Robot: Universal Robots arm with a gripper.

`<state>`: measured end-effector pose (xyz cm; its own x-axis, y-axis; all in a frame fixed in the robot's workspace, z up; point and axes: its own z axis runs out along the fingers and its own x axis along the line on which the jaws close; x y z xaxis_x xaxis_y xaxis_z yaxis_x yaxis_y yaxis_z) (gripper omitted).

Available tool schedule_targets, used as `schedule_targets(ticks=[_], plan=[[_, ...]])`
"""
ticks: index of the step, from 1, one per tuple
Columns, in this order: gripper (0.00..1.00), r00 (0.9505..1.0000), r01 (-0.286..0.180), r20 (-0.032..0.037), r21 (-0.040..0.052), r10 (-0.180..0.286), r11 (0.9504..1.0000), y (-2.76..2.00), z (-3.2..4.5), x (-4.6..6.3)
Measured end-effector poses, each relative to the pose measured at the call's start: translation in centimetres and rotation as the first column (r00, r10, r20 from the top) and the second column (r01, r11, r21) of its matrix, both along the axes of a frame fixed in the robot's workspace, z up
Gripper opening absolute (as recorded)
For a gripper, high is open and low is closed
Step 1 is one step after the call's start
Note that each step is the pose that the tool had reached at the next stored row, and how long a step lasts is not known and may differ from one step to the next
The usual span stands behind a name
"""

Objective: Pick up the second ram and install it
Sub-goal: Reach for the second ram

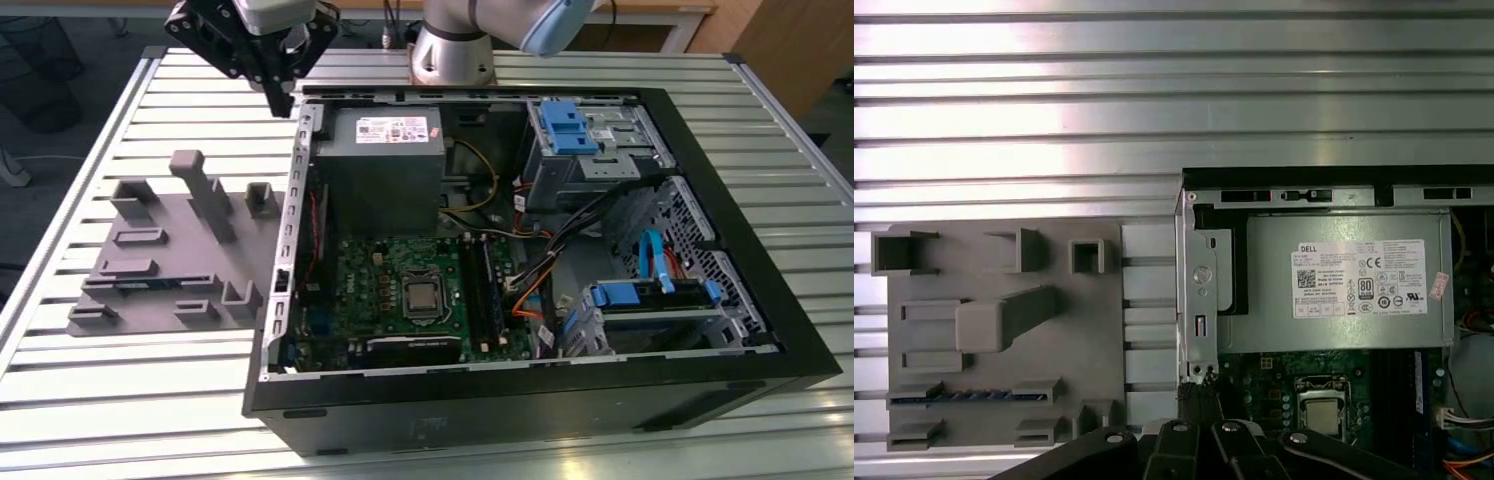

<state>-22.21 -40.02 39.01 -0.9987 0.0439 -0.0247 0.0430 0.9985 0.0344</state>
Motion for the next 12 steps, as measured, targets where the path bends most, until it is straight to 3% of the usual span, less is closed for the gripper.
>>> schedule_targets(ticks=[12], plan=[[0.11, 1.0000, 0.000, -0.0001, 0.0000, 0.000, 1.0000, -0.29, -0.02, -1.5]])
